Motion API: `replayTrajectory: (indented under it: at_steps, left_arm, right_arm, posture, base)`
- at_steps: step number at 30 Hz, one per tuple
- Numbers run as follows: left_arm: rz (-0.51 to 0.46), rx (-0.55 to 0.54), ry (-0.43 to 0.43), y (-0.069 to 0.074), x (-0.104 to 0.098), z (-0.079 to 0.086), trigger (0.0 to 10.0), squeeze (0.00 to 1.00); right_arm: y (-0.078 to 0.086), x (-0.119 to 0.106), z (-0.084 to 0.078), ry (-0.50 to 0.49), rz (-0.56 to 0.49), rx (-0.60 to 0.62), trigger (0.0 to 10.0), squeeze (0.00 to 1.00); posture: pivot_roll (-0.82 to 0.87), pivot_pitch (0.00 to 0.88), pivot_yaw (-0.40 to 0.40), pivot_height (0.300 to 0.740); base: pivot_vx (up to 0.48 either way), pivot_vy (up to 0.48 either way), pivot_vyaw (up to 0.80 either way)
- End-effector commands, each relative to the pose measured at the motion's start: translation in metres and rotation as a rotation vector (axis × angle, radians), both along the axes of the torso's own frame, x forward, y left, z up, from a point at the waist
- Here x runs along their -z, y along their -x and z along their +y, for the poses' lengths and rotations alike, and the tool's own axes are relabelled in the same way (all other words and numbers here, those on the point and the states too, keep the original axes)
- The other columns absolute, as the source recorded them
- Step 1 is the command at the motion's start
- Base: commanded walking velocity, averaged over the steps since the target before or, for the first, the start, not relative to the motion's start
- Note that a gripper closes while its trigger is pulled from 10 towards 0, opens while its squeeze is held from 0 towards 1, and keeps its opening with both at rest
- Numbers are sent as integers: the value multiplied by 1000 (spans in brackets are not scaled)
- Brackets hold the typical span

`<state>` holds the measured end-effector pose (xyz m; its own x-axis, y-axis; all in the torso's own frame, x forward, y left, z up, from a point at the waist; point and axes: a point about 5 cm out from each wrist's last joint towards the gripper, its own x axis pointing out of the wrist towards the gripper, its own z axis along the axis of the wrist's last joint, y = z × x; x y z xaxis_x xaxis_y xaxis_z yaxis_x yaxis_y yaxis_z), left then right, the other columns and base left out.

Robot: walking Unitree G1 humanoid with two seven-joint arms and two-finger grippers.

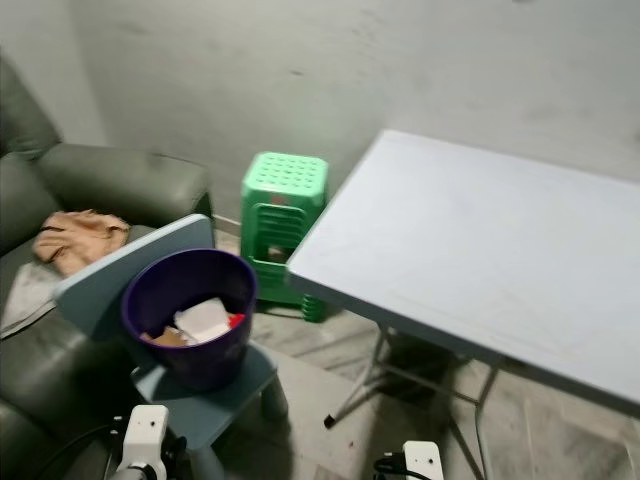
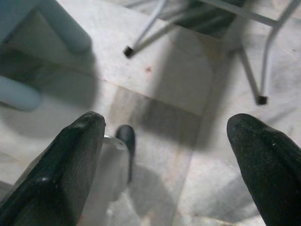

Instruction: Picking trash to rubbish bin

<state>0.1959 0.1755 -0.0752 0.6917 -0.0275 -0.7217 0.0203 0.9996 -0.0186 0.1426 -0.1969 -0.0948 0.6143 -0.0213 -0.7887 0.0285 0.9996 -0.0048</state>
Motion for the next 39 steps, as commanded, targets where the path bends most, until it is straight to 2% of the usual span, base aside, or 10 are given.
replayTrajectory:
  at_steps: [1, 28, 39]
  left_arm:
    - [13, 3, -11, 3, 1, 4, 10000, 0]
    - [13, 18, -32, 1, 0, 8, 10000, 0]
    - [19, 54, -39, 1, 0, 9, 10000, 0]
  right_arm:
    - [-8, -3, 3, -4, -23, 12, 10000, 0]
    - [-10, -3, 9, -14, -27, 16, 10000, 0]
    - [-5, -1, 11, -27, -27, 45, 10000, 0]
  posture:
    - [-46, 0, -27, 740]
    - [-44, 0, -12, 740]
    - [-70, 0, 18, 740]
  base:
    - [0, 0, -644]
    - [0, 0, -640]
    - [0, 0, 0]
